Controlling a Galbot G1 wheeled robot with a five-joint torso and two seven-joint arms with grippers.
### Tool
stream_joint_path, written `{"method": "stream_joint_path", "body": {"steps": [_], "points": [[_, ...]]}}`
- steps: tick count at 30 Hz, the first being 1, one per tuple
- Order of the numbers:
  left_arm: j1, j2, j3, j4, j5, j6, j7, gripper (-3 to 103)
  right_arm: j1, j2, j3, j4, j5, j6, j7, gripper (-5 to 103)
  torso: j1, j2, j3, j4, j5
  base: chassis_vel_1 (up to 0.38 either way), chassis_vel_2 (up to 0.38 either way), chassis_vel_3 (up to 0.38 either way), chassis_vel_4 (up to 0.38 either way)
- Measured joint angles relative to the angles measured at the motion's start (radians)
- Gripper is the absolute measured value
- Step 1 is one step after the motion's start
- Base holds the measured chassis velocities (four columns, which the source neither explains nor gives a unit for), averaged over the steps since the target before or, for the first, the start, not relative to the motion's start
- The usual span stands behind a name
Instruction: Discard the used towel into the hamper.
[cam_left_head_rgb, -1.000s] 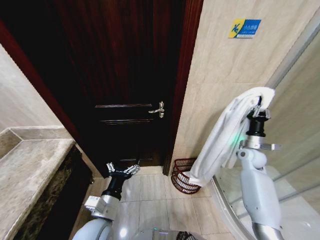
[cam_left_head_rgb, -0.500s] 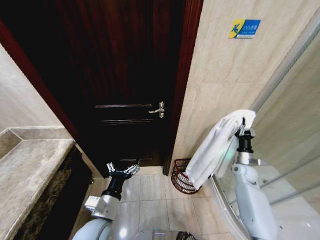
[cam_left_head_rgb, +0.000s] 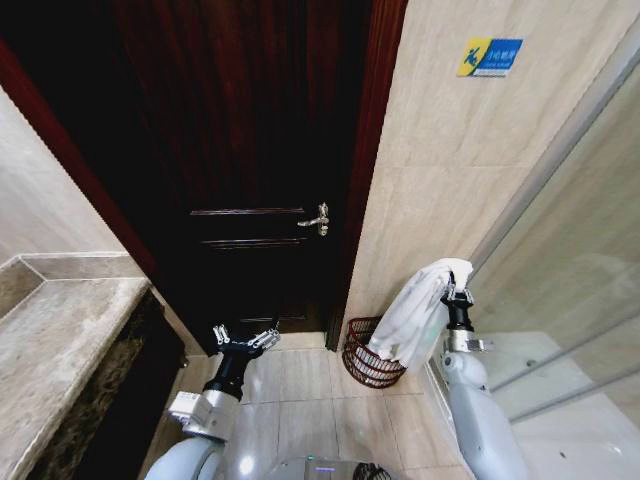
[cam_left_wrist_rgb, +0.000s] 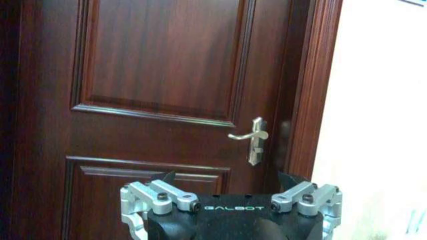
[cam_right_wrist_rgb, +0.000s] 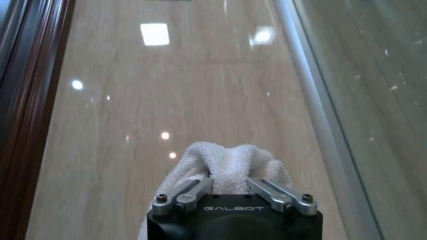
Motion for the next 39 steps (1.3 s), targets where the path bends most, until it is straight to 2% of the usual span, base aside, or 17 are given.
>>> {"method": "stream_joint_path", "body": {"steps": [8, 26, 34, 39], "points": [[0.000, 0.000, 0.000, 0.000, 0.000, 0.000, 0.000, 100, -0.022, 0.012, -0.002, -0.007, -0.001, 0.012, -0.032, 8, 0.000, 0.000, 0.000, -0.0001, 0.0002, 0.000, 0.000, 0.000, 0.000], [0.000, 0.000, 0.000, 0.000, 0.000, 0.000, 0.000, 100, -0.018, 0.013, -0.018, -0.006, -0.004, 0.034, -0.035, 8, 0.001, 0.000, 0.000, 0.0001, 0.0002, -0.076, 0.078, 0.076, -0.079], [0.000, 0.000, 0.000, 0.000, 0.000, 0.000, 0.000, 100, -0.019, 0.035, -0.020, -0.109, 0.011, 0.118, -0.099, 8, 0.000, 0.000, 0.000, 0.0000, 0.0001, -0.013, 0.019, 0.024, -0.016], [0.000, 0.000, 0.000, 0.000, 0.000, 0.000, 0.000, 100, -0.001, 0.037, -0.016, -0.221, 0.024, 0.126, -0.146, 8, 0.000, 0.000, 0.000, -0.0001, 0.0004, 0.000, 0.000, 0.000, 0.000]]}}
